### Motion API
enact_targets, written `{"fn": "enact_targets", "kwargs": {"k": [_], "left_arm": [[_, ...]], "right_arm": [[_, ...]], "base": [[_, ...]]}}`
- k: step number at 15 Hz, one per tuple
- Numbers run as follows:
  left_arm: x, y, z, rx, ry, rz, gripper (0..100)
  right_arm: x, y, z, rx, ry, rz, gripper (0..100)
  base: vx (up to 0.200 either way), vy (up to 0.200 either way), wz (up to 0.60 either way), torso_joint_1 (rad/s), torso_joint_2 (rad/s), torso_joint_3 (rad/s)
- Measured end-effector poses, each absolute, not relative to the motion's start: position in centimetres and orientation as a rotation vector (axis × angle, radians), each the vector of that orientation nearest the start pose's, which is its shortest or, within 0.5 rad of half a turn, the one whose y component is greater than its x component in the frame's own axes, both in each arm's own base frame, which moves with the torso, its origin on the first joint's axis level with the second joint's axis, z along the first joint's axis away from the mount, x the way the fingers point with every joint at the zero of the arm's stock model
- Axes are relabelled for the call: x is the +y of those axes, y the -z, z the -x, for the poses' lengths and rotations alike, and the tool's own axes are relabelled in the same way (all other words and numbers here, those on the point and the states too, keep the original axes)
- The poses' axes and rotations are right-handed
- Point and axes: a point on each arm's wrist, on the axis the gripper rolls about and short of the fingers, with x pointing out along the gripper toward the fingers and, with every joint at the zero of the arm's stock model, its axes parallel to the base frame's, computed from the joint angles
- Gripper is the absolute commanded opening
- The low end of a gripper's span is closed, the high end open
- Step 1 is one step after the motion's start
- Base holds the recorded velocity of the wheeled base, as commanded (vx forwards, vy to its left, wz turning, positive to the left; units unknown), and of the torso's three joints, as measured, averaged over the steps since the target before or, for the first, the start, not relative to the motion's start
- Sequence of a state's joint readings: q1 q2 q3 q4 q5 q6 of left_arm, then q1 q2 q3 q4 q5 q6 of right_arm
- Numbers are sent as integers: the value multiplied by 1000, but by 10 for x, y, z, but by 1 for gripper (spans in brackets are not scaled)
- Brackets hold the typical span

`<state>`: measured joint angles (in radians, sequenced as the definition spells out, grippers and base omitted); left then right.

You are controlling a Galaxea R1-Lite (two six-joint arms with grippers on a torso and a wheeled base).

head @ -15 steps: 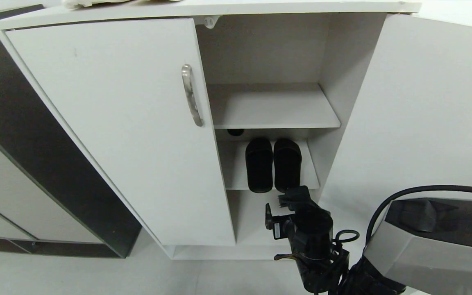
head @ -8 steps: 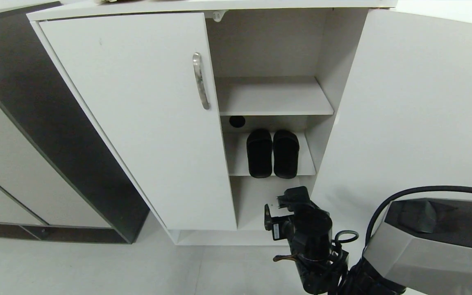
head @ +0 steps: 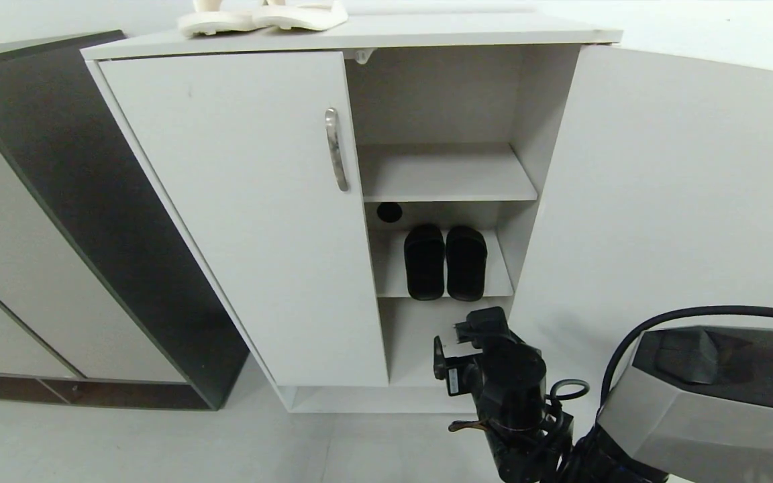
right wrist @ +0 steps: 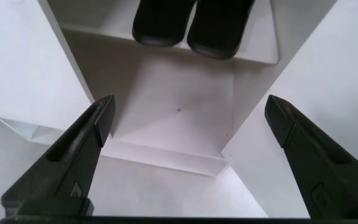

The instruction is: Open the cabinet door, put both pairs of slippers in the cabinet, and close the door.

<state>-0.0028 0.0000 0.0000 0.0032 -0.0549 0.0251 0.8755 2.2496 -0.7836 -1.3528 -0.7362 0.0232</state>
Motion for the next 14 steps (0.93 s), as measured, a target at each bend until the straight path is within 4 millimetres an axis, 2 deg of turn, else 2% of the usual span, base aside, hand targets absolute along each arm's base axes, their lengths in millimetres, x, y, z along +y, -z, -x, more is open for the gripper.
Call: {"fn": "enact_targets", "kwargs": {"k": [6, 7, 9, 12, 14], "left_arm": [[-1, -75, 23, 2, 59, -25, 0], [-1, -75, 23, 2, 59, -25, 0], [-1, -75, 23, 2, 58, -23, 0], [-1, -75, 23, 2, 58, -24, 0], [-1, -75, 23, 2, 59, -24, 0]], "right_arm": [[273, -49, -247, 111, -150, 97, 100], [269, -46, -243, 122, -187, 107, 100], [259, -46, -229, 122, -374, 122, 100], [250, -49, -220, 124, -408, 137, 100], [248, -51, -218, 104, -411, 124, 100]], "base": [[0, 0, 0, 2, 2, 197], [0, 0, 0, 7, -2, 119], [0, 0, 0, 1, 4, 25], [0, 0, 0, 0, 0, 0], [0, 200, 0, 2, -2, 2]]}}
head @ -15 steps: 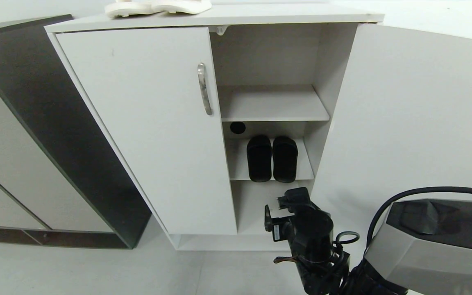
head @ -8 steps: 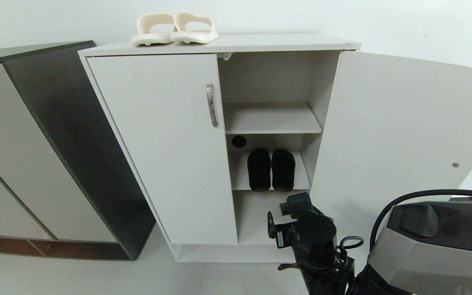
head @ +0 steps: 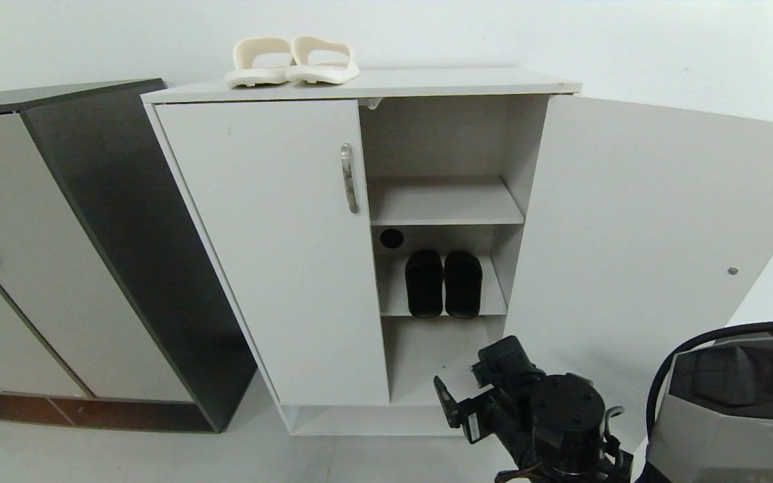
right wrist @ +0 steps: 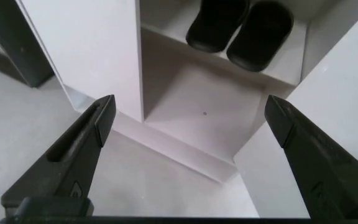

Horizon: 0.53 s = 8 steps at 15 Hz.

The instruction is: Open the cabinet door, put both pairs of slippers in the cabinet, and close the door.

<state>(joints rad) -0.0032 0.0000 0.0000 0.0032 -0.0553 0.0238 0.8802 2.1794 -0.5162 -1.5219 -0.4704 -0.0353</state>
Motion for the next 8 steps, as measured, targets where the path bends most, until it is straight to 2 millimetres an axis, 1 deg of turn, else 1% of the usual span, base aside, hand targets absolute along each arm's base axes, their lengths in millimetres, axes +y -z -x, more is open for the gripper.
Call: {"fn": "enact_targets", "kwargs": {"k": [8], "left_arm": [[-1, -75, 23, 3, 58, -23, 0]], "right_arm": [[241, -47, -215, 102, -418, 140, 100]], "base": [[0, 200, 0, 4, 2, 3]]}}
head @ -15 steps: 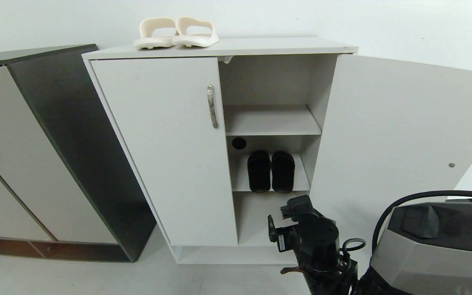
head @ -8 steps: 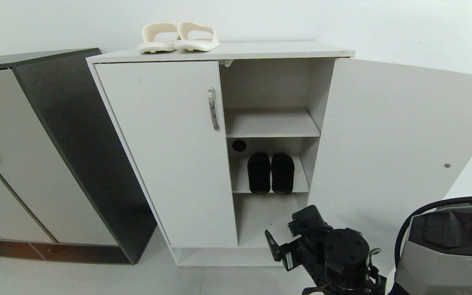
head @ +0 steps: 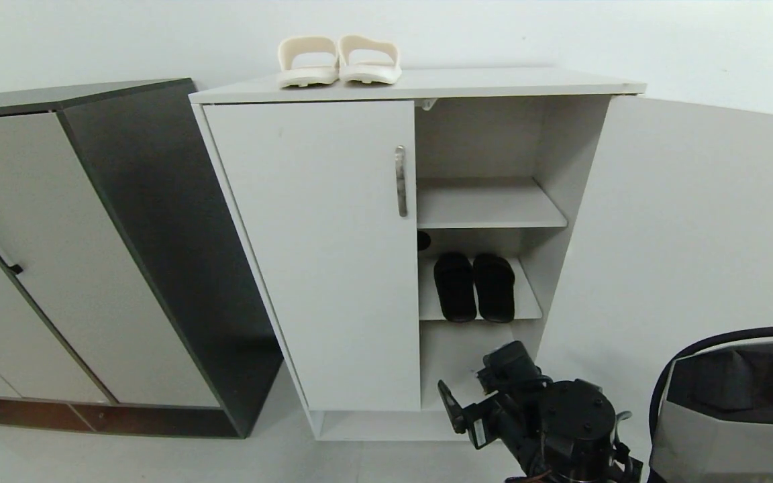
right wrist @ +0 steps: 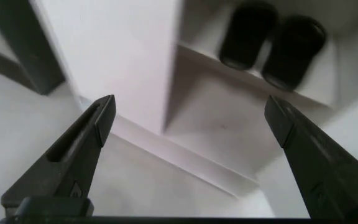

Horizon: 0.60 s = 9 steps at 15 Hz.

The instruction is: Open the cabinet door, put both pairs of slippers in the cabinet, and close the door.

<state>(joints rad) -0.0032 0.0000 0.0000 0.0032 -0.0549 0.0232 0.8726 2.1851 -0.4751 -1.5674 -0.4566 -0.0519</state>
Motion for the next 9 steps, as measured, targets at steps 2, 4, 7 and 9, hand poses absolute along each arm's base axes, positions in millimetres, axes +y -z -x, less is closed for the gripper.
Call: {"fn": "enact_targets", "kwargs": {"k": [2, 4, 7, 9], "left_arm": [[-1, -75, 23, 3, 58, -23, 0], [-1, -75, 23, 3, 58, -23, 0], [-1, -75, 23, 3, 59, -23, 0], [-1, -75, 23, 3, 58, -23, 0]], "right_arm": [[239, -45, -216, 111, -435, 144, 100], [237, -43, -216, 119, -438, 150, 100], [234, -41, -214, 133, -458, 157, 100], [234, -40, -214, 136, -463, 159, 100]], "base": [[0, 200, 0, 0, -2, 5], [0, 200, 0, 5, 5, -2], [0, 200, 0, 1, 2, 5], [0, 200, 0, 2, 7, 7]]}}
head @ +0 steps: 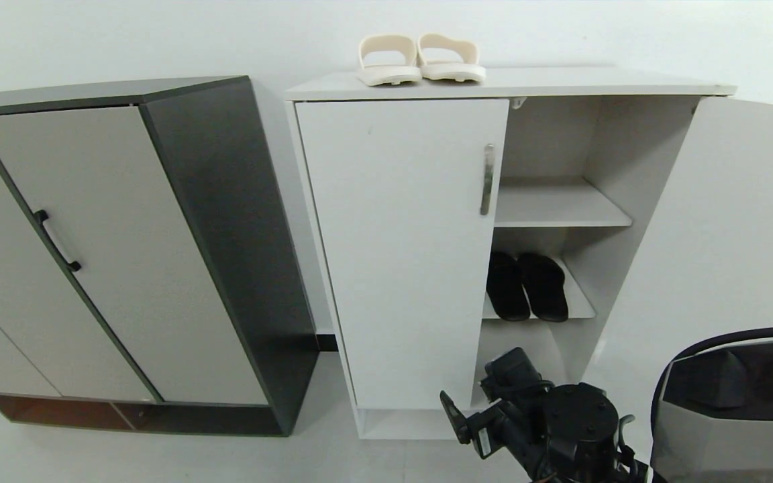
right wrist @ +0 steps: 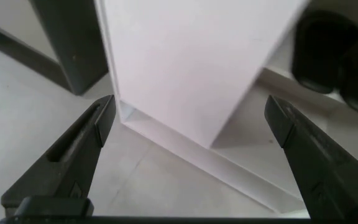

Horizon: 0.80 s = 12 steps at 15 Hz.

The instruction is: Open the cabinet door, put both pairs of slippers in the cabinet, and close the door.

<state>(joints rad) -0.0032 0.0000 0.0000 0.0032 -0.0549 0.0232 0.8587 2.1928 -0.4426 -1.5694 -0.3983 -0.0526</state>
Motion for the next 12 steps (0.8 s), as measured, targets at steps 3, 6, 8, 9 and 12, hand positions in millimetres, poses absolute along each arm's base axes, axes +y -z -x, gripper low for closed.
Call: {"fn": "enact_targets", "kwargs": {"k": [3, 6, 8, 9, 12], "left_arm": [[-1, -75, 23, 2, 59, -23, 0], [-1, -75, 23, 3, 58, -23, 0], [-1, -75, 23, 3, 58, -23, 0], [-1, -75, 23, 3, 60, -23, 0], [-1, -75, 23, 3, 58, -23, 0]], "right_arm": [[234, -40, -213, 137, -466, 160, 100], [234, -40, -213, 138, -464, 161, 100], [234, -40, -213, 138, -466, 161, 100], [235, -39, -213, 139, -467, 161, 100], [235, -40, -213, 138, -466, 160, 100]], "base": [[0, 0, 0, 0, 0, 0], [0, 0, 0, 0, 0, 0], [0, 0, 0, 0, 0, 0], [0, 0, 0, 0, 0, 0], [0, 0, 0, 0, 0, 0]]}}
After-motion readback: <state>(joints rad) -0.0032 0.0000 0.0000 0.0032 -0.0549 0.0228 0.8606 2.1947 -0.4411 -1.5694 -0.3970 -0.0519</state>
